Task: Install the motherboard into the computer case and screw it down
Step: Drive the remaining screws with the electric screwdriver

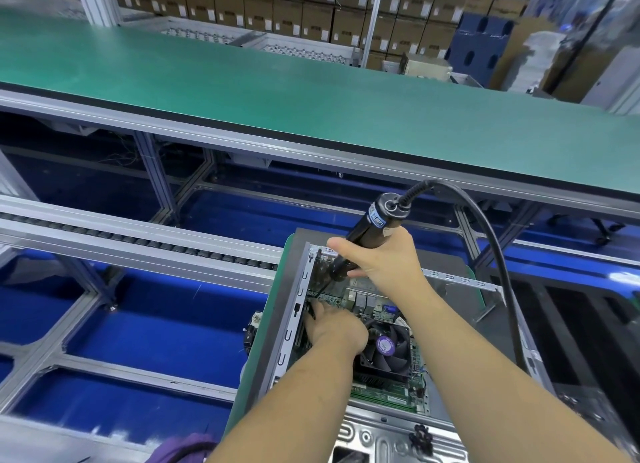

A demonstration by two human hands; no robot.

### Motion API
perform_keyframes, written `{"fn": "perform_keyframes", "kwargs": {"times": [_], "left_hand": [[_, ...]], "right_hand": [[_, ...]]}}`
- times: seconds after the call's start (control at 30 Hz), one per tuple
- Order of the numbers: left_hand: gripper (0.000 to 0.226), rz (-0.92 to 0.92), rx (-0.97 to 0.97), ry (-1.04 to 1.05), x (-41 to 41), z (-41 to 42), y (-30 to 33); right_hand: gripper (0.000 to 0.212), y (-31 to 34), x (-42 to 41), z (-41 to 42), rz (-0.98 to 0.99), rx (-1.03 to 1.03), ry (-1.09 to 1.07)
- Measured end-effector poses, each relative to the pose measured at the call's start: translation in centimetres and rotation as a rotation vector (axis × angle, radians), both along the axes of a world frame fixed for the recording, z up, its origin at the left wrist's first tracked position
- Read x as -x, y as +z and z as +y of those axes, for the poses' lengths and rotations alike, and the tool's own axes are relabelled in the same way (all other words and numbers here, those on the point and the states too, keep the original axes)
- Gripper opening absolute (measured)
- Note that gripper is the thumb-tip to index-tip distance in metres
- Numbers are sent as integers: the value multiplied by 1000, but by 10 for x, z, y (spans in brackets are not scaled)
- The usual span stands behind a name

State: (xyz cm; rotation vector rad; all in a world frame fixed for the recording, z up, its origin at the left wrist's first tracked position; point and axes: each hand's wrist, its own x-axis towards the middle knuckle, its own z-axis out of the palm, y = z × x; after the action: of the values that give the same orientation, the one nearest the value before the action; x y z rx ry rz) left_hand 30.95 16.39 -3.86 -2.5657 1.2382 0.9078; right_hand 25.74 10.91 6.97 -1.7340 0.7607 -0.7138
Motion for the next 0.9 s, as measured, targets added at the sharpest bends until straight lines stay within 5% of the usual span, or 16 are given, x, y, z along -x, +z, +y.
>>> {"fn": "perform_keyframes", "kwargs": {"times": [0.9], "left_hand": [[66,-9,51,66,-6,-4,-7]], "right_hand": [[57,15,5,7,-22,74,-25]]}}
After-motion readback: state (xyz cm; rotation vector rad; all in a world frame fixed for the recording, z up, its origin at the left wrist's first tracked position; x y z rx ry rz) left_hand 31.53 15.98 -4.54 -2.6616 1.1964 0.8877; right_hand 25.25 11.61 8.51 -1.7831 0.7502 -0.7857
